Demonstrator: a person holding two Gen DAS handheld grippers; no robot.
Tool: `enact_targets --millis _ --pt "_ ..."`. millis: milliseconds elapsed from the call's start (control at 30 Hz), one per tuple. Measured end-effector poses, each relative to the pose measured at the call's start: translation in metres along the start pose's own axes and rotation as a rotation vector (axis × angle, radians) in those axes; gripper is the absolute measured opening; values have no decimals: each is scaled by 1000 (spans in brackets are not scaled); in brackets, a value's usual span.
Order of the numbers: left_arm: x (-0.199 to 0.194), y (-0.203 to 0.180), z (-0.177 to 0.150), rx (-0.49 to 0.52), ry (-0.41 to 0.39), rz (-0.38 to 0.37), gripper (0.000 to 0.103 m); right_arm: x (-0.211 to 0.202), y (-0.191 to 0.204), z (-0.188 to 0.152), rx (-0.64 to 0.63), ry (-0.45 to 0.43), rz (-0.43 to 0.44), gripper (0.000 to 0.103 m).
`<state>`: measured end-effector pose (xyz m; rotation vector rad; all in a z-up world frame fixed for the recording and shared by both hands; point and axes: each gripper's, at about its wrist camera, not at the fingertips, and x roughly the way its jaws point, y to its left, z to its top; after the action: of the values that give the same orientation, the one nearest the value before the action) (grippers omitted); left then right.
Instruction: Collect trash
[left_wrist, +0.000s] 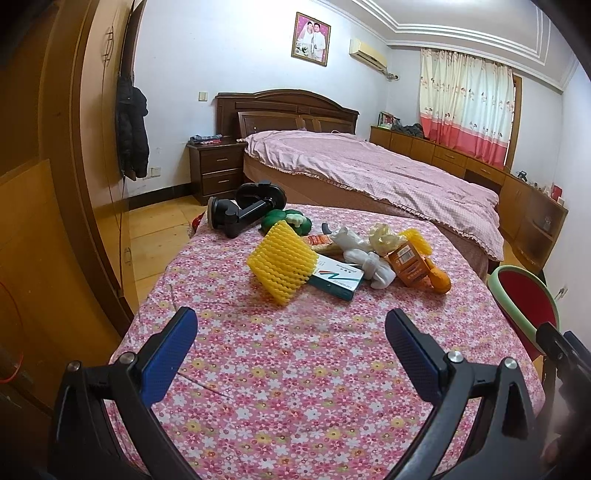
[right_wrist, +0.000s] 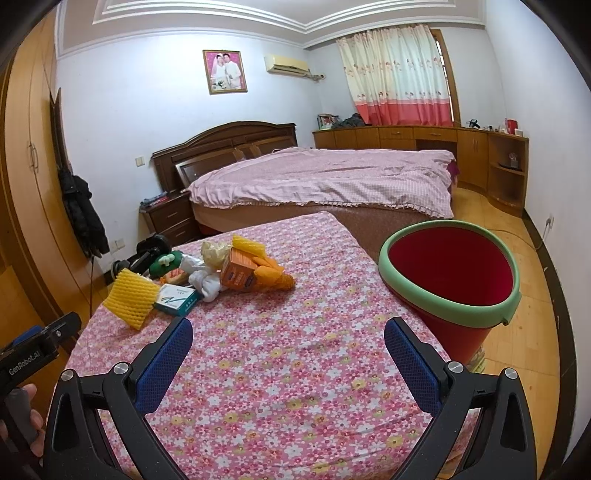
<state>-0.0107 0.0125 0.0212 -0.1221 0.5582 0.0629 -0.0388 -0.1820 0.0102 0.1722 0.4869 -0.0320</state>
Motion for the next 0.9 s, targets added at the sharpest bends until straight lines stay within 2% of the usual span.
enact_targets --millis 900 --pt "-1 3 0 -3 -4 6 100 2 0 -2 3 4 1 103"
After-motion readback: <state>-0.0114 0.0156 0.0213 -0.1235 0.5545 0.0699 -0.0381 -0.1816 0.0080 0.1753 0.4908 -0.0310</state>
